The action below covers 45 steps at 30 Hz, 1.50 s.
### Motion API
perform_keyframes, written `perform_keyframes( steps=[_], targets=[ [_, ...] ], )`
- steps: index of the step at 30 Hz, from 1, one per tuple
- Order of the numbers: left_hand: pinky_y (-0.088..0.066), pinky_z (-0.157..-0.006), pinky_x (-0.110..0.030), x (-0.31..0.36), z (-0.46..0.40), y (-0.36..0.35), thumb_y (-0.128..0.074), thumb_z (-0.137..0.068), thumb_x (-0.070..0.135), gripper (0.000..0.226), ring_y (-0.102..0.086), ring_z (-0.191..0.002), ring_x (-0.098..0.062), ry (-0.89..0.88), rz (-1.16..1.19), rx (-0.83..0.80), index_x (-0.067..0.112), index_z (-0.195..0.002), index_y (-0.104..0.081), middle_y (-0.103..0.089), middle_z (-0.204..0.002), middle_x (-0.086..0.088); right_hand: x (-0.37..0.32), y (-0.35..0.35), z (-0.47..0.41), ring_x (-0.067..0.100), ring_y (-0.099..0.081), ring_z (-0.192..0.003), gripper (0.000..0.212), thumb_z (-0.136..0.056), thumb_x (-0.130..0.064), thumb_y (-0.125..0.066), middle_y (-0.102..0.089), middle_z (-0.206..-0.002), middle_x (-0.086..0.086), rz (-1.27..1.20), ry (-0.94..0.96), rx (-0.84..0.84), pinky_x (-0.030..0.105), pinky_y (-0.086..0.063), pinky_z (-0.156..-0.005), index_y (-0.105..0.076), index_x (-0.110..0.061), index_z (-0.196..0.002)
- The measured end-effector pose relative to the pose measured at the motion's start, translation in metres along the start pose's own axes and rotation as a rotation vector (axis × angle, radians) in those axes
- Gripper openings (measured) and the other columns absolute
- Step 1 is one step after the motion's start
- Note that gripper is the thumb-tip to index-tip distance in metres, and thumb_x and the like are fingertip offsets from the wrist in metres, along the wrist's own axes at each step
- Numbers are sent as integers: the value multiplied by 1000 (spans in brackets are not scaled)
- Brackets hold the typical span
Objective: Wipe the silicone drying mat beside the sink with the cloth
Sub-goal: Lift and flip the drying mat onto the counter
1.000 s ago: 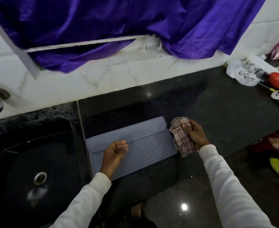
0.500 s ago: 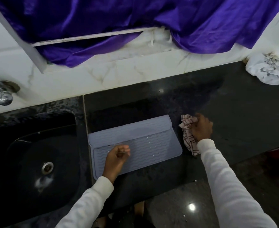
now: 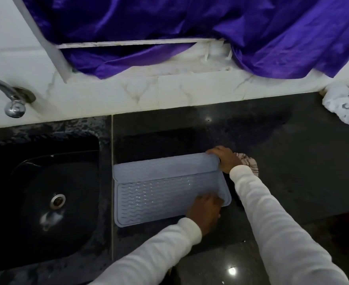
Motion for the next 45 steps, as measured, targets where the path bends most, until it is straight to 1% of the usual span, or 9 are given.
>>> perform_keyframes(
  steps=[5, 9, 14, 16, 20, 24, 30, 41, 45],
  targets=[
    [-32, -111, -51, 12, -44, -20, -57, -95, 34, 59, -34, -134, -39, 62, -265, -142, 7, -142, -37, -31, -149, -20, 3, 7, 0, 28, -52, -117, 52, -80, 0, -66, -53, -126, 6, -41, 75, 49, 42, -44, -100, -61, -25, -125],
    [-45, -100, -48, 12, -57, -17, -57, -95, 32, 54, -47, -123, -39, 56, -348, -131, 4, -138, -41, -38, -143, -23, 7, 14, -1, 25, -59, -105, 43, -83, 6, -63, -60, -114, 6, -131, 127, 143, 30, -47, -92, -68, -20, -116],
    [-57, -66, -27, 21, -48, -23, -73, -80, 36, 26, -68, -79, -17, 15, -259, -240, 19, -100, -71, -70, -97, -3, 0, 26, -7, 16, -63, -96, 17, -94, -21, -59, -69, -106, 3, -242, 32, 146, 24, -45, -82, -72, -18, -105],
    [-57, -68, -28, 18, -46, -13, -69, -84, 34, 30, -68, -79, -19, 69, -165, -196, 14, -106, -68, -70, -99, -7, -5, 30, -9, 20, -64, -95, 18, -96, -29, -57, -70, -100, 3, -262, 15, 139, 29, -47, -79, -70, -18, -103],
    [-47, -92, -36, 6, -24, 29, -51, -98, 18, 29, -60, -106, -31, 257, 186, 47, 1, -122, -55, -59, -119, -16, -32, 47, -7, 13, -66, -97, 15, -97, -21, -56, -71, -100, -6, -432, 110, 133, 37, -52, -87, -70, -26, -99],
    [-53, -78, -29, -16, 22, 63, -60, -92, 24, 8, -61, -81, -15, 406, 514, 281, 16, -91, -59, -62, -89, -3, -92, 70, -2, 10, -63, -105, 21, -96, -8, -56, -70, -108, -7, -486, 284, 42, 33, -49, -95, -73, -19, -101],
    [-44, -69, -10, -49, 103, 111, -69, -81, 16, 18, -59, -71, -2, 457, 801, 527, 21, -77, -52, -57, -75, 9, -222, 110, 1, 11, -65, -101, 21, -93, -3, -58, -70, -104, -3, -362, 526, -120, 25, -49, -91, -74, -16, -98],
    [-46, -59, -19, -131, 315, 240, -74, -82, 7, 22, -57, -60, -5, 582, 835, 1154, 18, -74, -56, -59, -68, 3, -490, 107, -27, 11, -64, -96, 14, -91, -14, -64, -71, -100, -6, -26, 750, -162, 33, -51, -87, -73, -19, -100],
    [-46, -61, -18, -140, 359, 277, -72, -84, 7, 18, -57, -62, -6, 571, 827, 1306, 17, -77, -58, -61, -71, 1, -567, 105, -25, 13, -65, -88, 13, -90, -14, -64, -70, -98, -3, -5, 772, -88, 21, -51, -72, -73, -21, -97]
  ],
)
Point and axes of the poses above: each hand's wrist, its own z-axis away from the middle knuckle, its own y-axis out of the back of the hand, x = y × z, the point moved 7 cm from there along -z, towards the middle knuckle
